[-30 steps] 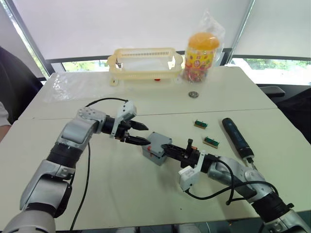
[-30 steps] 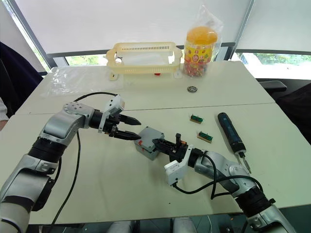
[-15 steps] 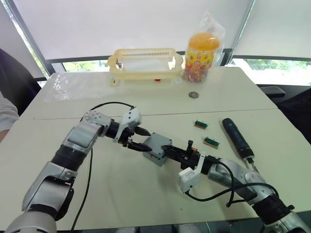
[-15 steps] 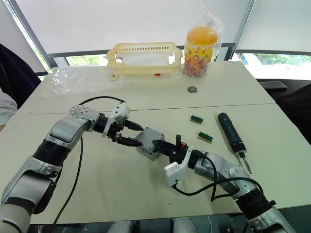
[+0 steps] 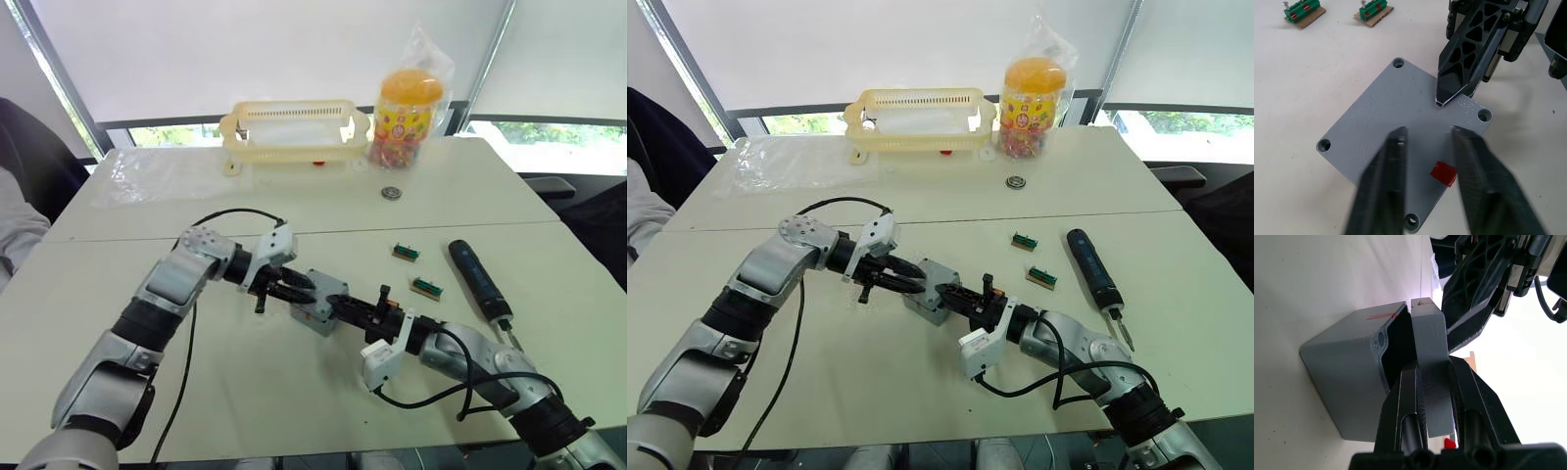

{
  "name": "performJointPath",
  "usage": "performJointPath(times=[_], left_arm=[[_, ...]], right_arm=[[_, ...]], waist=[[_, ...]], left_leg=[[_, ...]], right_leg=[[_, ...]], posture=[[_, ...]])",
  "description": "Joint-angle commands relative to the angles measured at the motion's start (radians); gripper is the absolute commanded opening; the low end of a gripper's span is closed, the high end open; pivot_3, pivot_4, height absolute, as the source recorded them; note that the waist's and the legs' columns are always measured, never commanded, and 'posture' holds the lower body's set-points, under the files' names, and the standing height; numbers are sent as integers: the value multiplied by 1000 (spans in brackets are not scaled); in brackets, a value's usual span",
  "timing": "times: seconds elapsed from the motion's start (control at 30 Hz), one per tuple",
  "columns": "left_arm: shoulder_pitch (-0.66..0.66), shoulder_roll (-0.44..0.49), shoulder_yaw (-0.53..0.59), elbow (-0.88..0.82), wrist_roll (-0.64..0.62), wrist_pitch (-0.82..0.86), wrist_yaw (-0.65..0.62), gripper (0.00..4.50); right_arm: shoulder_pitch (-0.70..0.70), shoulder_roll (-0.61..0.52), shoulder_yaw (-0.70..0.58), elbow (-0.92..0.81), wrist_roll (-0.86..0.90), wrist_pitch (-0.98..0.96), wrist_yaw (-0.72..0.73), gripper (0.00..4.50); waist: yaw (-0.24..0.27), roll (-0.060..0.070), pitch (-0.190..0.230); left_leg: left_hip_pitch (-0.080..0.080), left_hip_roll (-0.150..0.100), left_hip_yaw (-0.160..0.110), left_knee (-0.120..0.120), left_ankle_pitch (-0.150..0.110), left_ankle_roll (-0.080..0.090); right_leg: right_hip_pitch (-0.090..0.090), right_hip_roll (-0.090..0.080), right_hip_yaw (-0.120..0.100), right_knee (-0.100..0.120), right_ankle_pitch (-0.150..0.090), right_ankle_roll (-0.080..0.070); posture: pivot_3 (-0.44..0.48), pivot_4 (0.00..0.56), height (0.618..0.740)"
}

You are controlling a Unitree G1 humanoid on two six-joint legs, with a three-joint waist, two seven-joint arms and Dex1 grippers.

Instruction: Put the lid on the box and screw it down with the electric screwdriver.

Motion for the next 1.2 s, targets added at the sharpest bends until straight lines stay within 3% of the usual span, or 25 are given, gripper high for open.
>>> performJointPath(times=[0.03, 0.3, 0.53, 0.6, 1.2], left_arm=[[15, -8, -23, -3, 20, 2, 9, 1306], [53, -12, -75, -15, 48, 0, 5, 1306], [83, -65, -88, 1, 57, -7, 27, 1245], [86, -74, -90, 1, 58, -5, 31, 1245], [148, -40, -87, -34, 63, 77, 77, 1245]], right_arm=[[20, -4, 21, -5, -3, -3, 14, 146], [39, -7, 18, -21, -3, -3, 11, 146], [72, -29, -19, -73, 2, -3, -3, 3682], [80, -33, -26, -81, 7, -2, -1, 4479], [4, -54, -35, 3, -1, -47, -29, 4479]], waist=[[0, 0, 0], [2, 0, -1], [2, -2, -5], [1, -3, -7], [-2, -3, -9]], left_leg=[[0, 0, 0, 0, 0, 0], [3, 0, 0, -1, 0, 0], [12, 0, 0, -2, -1, 1], [13, 0, 0, -2, -1, 1], [13, 0, -1, -1, -1, 2]], right_leg=[[0, 0, 0, 0, 0, 0], [3, 0, 0, -1, 0, 0], [12, 0, 0, -2, -1, -1], [12, 0, 0, -2, -1, -1], [13, 0, 0, -2, -2, -2]], posture=[[0, 150, 740], [0, 150, 740], [0, 150, 740], [0, 150, 740], [0, 150, 740]])
